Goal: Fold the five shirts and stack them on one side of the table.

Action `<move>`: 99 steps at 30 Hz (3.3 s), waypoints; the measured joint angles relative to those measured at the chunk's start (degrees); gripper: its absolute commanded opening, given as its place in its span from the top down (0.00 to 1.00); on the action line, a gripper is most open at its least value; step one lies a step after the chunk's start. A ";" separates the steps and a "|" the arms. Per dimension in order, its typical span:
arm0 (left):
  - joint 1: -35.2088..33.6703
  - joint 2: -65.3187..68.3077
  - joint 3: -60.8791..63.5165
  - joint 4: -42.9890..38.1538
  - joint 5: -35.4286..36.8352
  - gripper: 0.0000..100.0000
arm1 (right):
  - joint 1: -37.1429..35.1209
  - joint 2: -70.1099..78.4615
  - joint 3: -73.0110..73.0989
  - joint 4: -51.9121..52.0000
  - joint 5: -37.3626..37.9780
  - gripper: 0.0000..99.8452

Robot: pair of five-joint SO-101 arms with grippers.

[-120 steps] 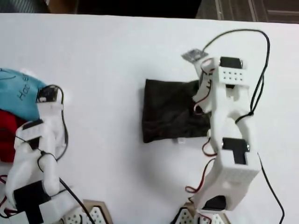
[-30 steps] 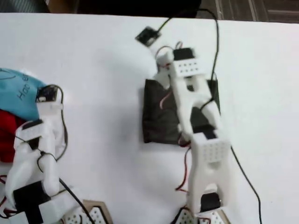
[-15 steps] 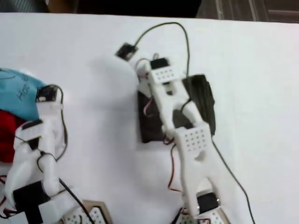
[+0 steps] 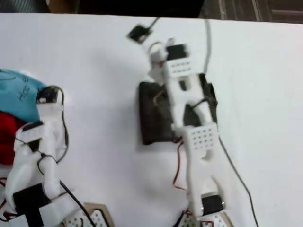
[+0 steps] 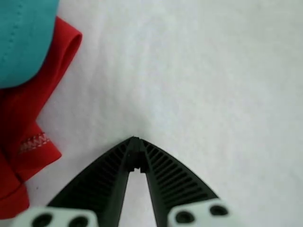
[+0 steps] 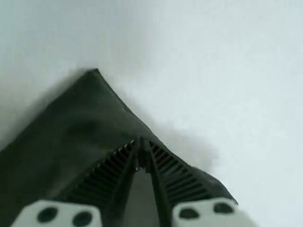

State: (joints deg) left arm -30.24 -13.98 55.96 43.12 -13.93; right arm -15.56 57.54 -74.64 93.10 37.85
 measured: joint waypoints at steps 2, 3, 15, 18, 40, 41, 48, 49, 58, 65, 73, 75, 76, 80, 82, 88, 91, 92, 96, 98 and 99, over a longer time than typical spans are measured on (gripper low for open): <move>0.00 0.00 0.00 0.00 0.00 0.97 | 3.25 0.26 -2.81 2.37 0.00 0.98; 0.00 0.00 0.00 0.00 0.00 0.97 | 4.84 0.26 -3.08 2.81 0.00 0.98; 0.00 0.00 0.00 0.00 0.00 0.97 | 15.82 10.81 -1.23 -4.92 0.00 0.98; 0.00 0.00 0.00 0.00 0.00 0.97 | 17.49 10.81 -1.76 -5.36 0.00 0.98; 0.00 0.00 0.00 0.00 0.00 0.97 | 21.98 -16.70 24.88 4.84 -13.45 0.77; 0.00 0.00 0.00 0.00 0.00 0.97 | 21.71 -19.69 29.71 4.84 -14.07 0.77; 0.00 0.00 0.00 -0.09 0.00 0.97 | 20.57 -33.85 56.97 -1.93 -16.53 0.80; 0.00 0.00 0.00 -0.09 0.00 0.97 | 20.66 -34.29 59.87 -4.57 -17.05 0.80; 0.00 0.00 0.00 -0.09 0.00 0.97 | 20.48 -32.44 70.07 -22.68 -21.71 0.80; 0.00 0.00 0.00 -0.09 0.00 0.97 | 19.69 -26.02 69.80 -26.02 -23.82 0.80; 0.00 0.00 0.00 -0.09 0.00 0.97 | 18.73 -24.00 66.37 -20.22 -25.32 0.84; 0.00 0.00 0.00 -0.09 0.00 0.97 | 17.41 -23.82 66.29 -18.20 -25.23 0.89; 0.00 0.00 0.00 -0.09 0.00 0.97 | 16.70 -23.74 66.29 -17.58 -24.44 0.91; 0.00 0.00 0.18 -0.09 0.00 0.97 | 14.86 -23.65 66.29 -16.88 -22.51 0.98; 0.00 0.00 0.18 -0.09 0.00 0.97 | 14.77 -23.65 66.29 -16.79 -22.33 0.98; 0.00 0.00 0.18 -0.09 0.00 0.97 | 15.38 -23.65 66.02 -16.79 -21.36 0.98; 0.00 0.00 0.18 -0.09 0.00 0.97 | 18.20 -23.30 63.91 -16.44 -16.26 0.98; 0.00 0.00 0.18 -0.09 0.00 0.97 | 19.43 -23.12 62.77 -16.18 -13.71 0.98; 0.00 0.00 0.18 -0.09 0.00 0.97 | 27.34 -22.95 55.38 -13.63 -5.89 0.98; 0.00 0.00 0.18 -0.09 0.00 0.97 | 31.91 -22.95 50.55 -12.92 -3.78 0.98; 0.00 0.00 0.18 -0.09 0.00 0.97 | 33.93 -22.95 48.18 -12.84 -2.99 0.98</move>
State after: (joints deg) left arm -30.24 -13.98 56.13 43.03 -13.93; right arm 18.37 34.59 -26.46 80.26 34.86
